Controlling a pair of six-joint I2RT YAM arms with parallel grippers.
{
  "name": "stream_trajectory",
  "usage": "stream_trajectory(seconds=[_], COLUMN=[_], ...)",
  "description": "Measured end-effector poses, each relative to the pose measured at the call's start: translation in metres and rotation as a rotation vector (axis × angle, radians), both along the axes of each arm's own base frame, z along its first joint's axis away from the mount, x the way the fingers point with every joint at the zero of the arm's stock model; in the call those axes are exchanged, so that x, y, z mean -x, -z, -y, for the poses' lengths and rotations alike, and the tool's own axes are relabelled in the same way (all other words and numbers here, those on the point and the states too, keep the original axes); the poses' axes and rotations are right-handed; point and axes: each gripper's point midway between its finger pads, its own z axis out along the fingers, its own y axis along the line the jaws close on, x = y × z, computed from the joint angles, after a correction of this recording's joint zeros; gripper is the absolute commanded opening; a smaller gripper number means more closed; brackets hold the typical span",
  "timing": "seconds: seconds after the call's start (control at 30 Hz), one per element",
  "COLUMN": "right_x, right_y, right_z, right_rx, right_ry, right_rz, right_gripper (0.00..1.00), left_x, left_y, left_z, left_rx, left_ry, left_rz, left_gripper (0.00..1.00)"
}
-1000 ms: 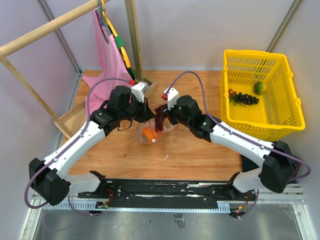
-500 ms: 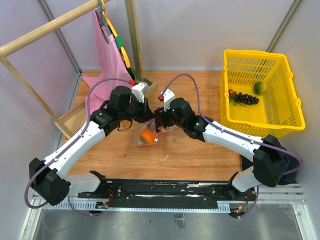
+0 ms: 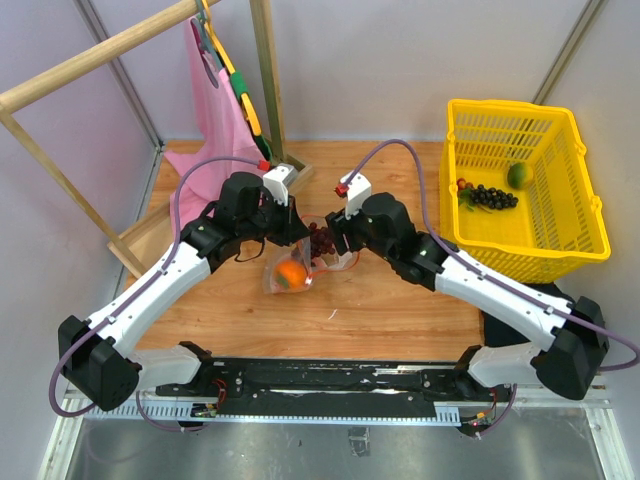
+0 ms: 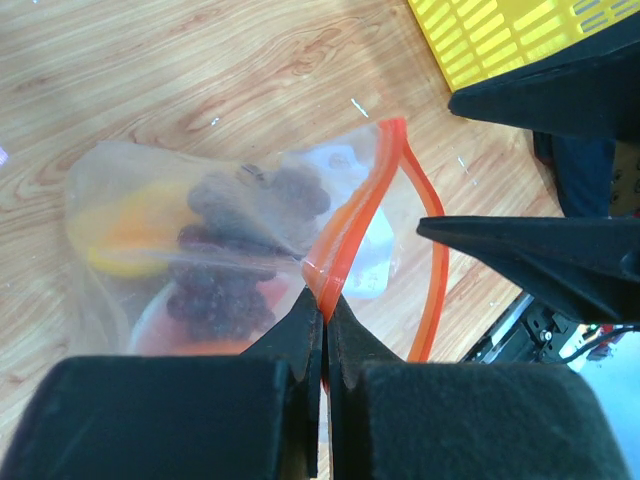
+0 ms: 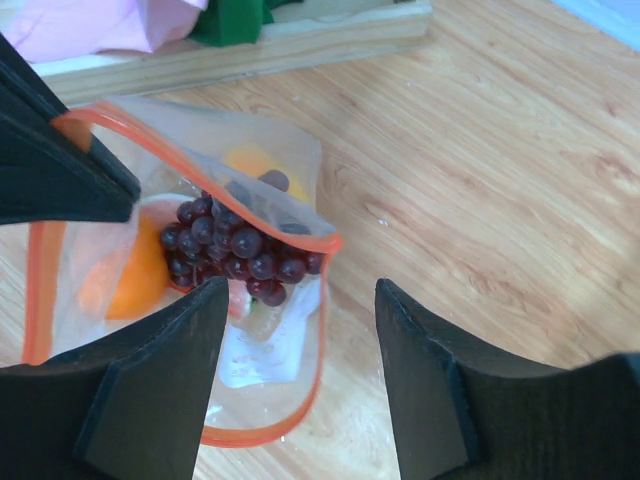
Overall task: Place the food in the zip-top bag and seal the zipper
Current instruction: Place the fake fruit in the bin.
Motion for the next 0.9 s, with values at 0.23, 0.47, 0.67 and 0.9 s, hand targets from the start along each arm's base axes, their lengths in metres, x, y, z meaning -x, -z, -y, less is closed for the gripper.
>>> stream_trajectory(seconds=[0.23,0.47,0.67,0.9], right_x=[0.009,0.022,0.034,0.035], right_y=[0.019,0.057,0.091,0.088], right_z=[0.026,0.031,0.026,0.020], right_rx=[0.018,0.009,-0.005,-0.018], right_ry=[0.116,0.163,0.171,0.159], right_rz=[-0.081,-0.210,-0.323,-0.343], right_gripper=[0.62,0.54,0.24,0.01], left_x=[0.000,0.000,-0.001,-0.001], left_y=[0.000,0.000,0.000,0.000], left_z=[0.000,0.000,-0.001,-0.002], left_rx=[0.002,0.003,0.004,0.004], left_ry=[-0.003,-0.004,-0.007,-0.010], left_rz=[-0.003,-0.003,-0.005,-0.005], left_gripper=[0.00,0.00,0.00,0.00])
